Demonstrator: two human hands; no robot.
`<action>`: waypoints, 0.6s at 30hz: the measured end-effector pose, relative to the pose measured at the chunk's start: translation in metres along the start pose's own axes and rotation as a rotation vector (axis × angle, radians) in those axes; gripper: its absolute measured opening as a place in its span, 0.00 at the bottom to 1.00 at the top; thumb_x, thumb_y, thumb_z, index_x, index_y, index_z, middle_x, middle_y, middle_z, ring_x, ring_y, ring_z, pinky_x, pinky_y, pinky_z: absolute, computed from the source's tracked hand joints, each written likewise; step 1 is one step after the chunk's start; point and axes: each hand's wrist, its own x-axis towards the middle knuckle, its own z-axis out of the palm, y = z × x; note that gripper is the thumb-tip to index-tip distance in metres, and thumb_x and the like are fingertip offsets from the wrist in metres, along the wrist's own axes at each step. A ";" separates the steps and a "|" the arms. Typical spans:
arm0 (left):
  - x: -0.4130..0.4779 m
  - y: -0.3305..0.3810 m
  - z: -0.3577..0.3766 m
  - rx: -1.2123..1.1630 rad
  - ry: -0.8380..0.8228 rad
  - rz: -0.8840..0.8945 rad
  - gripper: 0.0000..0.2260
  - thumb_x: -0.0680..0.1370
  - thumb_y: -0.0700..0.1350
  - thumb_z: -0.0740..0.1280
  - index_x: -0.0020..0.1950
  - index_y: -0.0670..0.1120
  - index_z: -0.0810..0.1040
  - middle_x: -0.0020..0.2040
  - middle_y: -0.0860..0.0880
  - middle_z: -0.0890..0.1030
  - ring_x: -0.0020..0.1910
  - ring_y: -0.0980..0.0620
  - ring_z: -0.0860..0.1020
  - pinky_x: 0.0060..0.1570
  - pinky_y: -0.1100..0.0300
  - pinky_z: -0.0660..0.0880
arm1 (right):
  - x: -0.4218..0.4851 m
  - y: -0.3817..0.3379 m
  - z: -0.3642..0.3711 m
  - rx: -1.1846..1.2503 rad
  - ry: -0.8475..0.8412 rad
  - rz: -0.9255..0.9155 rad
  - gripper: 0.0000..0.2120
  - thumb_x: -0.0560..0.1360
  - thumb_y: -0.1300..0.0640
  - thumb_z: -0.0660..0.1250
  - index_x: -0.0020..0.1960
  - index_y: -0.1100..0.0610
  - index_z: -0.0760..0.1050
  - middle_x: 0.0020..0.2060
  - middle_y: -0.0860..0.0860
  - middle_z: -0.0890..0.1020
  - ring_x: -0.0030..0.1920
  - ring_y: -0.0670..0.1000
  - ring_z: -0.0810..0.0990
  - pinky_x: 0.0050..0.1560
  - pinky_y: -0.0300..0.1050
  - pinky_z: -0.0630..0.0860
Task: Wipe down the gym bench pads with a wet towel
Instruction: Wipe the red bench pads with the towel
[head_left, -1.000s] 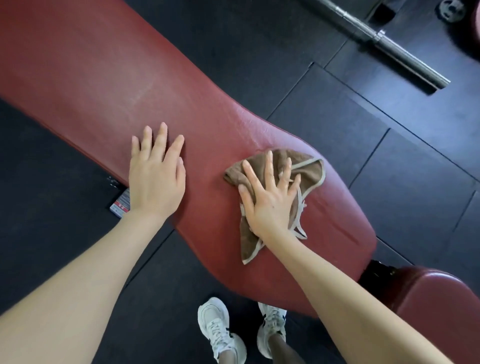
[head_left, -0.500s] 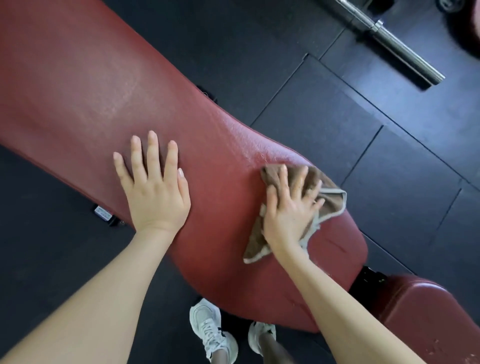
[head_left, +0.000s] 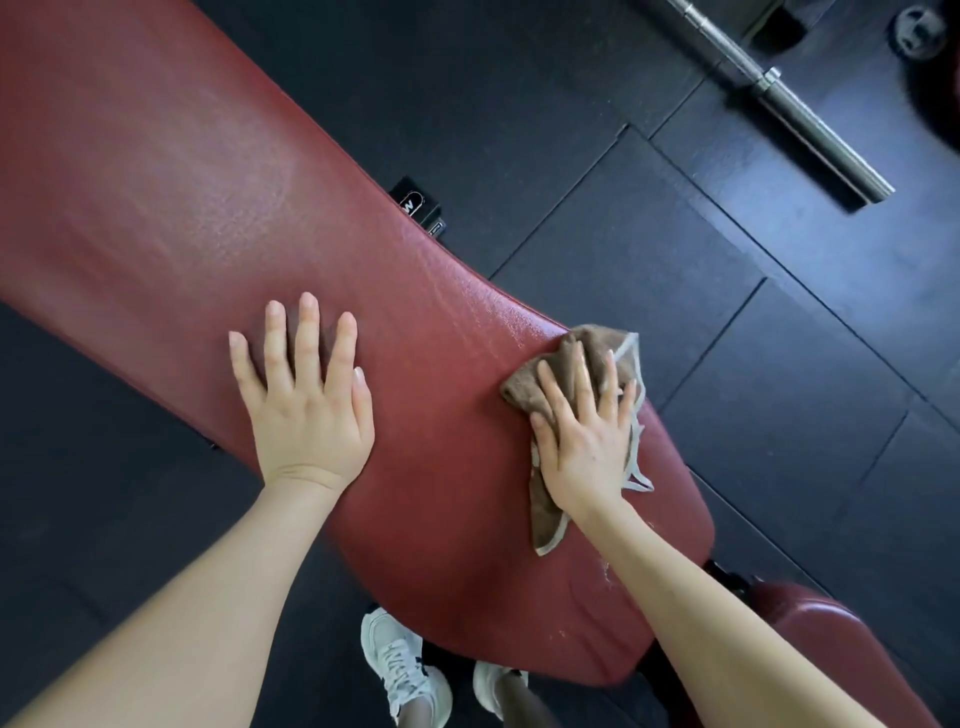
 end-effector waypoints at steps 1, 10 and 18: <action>0.000 0.000 0.001 -0.002 0.006 0.004 0.20 0.80 0.46 0.53 0.72 0.45 0.65 0.73 0.40 0.63 0.73 0.36 0.58 0.71 0.35 0.49 | 0.004 -0.005 -0.001 -0.006 -0.017 0.013 0.21 0.79 0.47 0.55 0.69 0.50 0.69 0.73 0.55 0.66 0.73 0.66 0.58 0.68 0.71 0.54; 0.001 0.002 0.000 -0.016 0.026 0.001 0.19 0.80 0.46 0.54 0.71 0.45 0.65 0.73 0.39 0.63 0.72 0.36 0.59 0.71 0.36 0.48 | -0.033 -0.037 -0.021 0.204 -0.185 -0.239 0.19 0.82 0.47 0.51 0.70 0.51 0.67 0.71 0.55 0.70 0.73 0.65 0.59 0.68 0.67 0.62; 0.001 0.002 -0.005 -0.032 -0.047 0.002 0.20 0.80 0.46 0.54 0.72 0.45 0.63 0.74 0.40 0.62 0.73 0.36 0.57 0.71 0.35 0.49 | -0.051 -0.065 -0.113 0.462 -0.028 -0.344 0.15 0.82 0.57 0.54 0.67 0.54 0.69 0.67 0.53 0.74 0.70 0.53 0.70 0.69 0.55 0.68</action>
